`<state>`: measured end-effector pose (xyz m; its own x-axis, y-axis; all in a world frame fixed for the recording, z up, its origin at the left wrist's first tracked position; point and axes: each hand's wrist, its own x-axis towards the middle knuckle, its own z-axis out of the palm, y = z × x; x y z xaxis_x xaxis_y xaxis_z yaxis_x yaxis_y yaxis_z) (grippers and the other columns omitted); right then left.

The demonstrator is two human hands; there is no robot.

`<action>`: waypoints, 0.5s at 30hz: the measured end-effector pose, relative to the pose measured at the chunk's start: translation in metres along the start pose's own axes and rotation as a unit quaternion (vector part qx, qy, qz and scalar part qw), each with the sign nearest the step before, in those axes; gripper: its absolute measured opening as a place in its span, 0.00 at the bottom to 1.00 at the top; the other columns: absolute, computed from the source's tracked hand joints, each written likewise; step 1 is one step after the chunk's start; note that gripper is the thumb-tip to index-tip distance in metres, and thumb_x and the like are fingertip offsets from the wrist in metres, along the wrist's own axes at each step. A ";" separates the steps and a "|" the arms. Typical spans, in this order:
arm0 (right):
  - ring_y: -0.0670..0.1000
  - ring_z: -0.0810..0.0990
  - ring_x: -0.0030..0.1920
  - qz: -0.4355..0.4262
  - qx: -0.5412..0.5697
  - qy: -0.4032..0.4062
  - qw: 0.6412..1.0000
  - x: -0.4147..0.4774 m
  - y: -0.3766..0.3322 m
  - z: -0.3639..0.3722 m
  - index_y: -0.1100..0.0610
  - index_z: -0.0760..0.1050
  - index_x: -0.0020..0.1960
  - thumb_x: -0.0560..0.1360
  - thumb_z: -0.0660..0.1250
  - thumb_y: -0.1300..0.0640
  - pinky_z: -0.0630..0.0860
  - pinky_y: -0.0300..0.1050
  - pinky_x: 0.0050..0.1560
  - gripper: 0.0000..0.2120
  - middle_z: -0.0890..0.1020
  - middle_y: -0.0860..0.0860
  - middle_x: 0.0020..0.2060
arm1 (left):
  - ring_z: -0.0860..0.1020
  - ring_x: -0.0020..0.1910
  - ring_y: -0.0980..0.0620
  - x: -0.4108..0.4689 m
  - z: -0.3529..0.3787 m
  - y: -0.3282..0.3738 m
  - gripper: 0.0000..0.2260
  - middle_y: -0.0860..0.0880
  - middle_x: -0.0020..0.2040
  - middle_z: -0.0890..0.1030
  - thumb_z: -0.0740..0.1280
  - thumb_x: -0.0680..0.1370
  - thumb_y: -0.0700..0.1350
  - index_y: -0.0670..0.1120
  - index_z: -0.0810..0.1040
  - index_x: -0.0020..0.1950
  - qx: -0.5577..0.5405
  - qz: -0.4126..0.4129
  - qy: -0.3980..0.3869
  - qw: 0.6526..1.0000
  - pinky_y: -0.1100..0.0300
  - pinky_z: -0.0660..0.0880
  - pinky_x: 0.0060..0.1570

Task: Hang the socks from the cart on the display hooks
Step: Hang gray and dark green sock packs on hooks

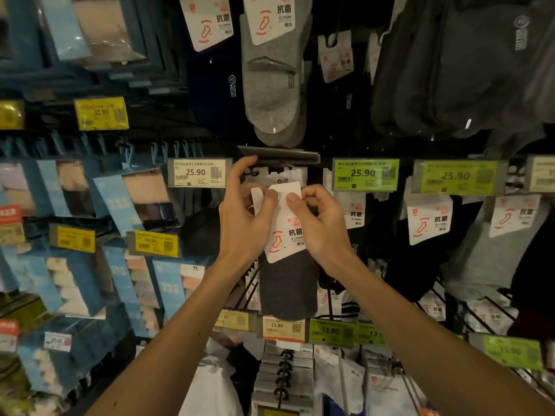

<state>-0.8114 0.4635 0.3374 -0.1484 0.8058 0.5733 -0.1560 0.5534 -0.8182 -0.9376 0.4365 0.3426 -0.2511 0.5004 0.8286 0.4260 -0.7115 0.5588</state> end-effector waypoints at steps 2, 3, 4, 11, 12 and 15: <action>0.45 0.84 0.34 0.004 0.010 0.001 1.000 0.004 -0.004 0.002 0.55 0.73 0.46 0.81 0.65 0.59 0.77 0.36 0.31 0.05 0.83 0.51 0.38 | 0.83 0.40 0.54 0.004 0.000 0.000 0.19 0.51 0.40 0.80 0.66 0.80 0.38 0.53 0.66 0.67 0.021 0.022 0.005 1.000 0.58 0.80 0.38; 0.45 0.83 0.34 0.007 0.013 0.002 1.000 0.006 -0.006 0.003 0.56 0.74 0.46 0.81 0.66 0.59 0.77 0.36 0.31 0.05 0.83 0.51 0.38 | 0.82 0.40 0.55 0.006 0.000 0.000 0.19 0.52 0.41 0.80 0.66 0.80 0.38 0.53 0.66 0.67 0.032 0.028 0.007 0.999 0.60 0.79 0.38; 0.45 0.83 0.34 0.013 0.017 0.005 1.000 0.008 -0.007 0.004 0.56 0.74 0.46 0.81 0.66 0.58 0.77 0.37 0.31 0.04 0.83 0.51 0.38 | 0.82 0.40 0.56 0.007 0.000 0.000 0.18 0.52 0.43 0.80 0.66 0.80 0.38 0.52 0.66 0.66 0.040 0.032 0.009 0.999 0.63 0.78 0.37; 0.51 0.82 0.41 0.077 0.071 0.067 0.992 0.021 -0.010 0.014 0.53 0.76 0.46 0.79 0.69 0.56 0.78 0.43 0.38 0.04 0.82 0.51 0.41 | 0.81 0.40 0.54 0.015 0.009 -0.003 0.12 0.51 0.44 0.79 0.64 0.82 0.38 0.52 0.67 0.61 0.052 0.053 0.031 0.997 0.59 0.78 0.35; 0.50 0.82 0.41 0.080 0.075 0.071 0.991 0.023 -0.010 0.014 0.52 0.75 0.46 0.79 0.69 0.56 0.78 0.42 0.39 0.04 0.82 0.51 0.42 | 0.81 0.40 0.53 0.017 0.011 -0.004 0.12 0.51 0.44 0.79 0.64 0.82 0.38 0.52 0.67 0.60 0.055 0.056 0.034 0.996 0.57 0.79 0.36; 0.48 0.82 0.40 0.074 0.075 0.078 0.991 0.024 -0.010 0.014 0.52 0.75 0.46 0.79 0.68 0.56 0.78 0.40 0.38 0.04 0.82 0.51 0.42 | 0.81 0.39 0.56 0.018 0.014 -0.004 0.12 0.53 0.43 0.77 0.63 0.82 0.37 0.50 0.65 0.60 0.049 0.049 0.031 0.997 0.63 0.77 0.33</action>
<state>-0.8275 0.4742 0.3594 -0.0300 0.9050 0.4243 -0.2899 0.3984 -0.8702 -0.9315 0.4554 0.3545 -0.2564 0.3970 0.8813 0.5333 -0.7023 0.4715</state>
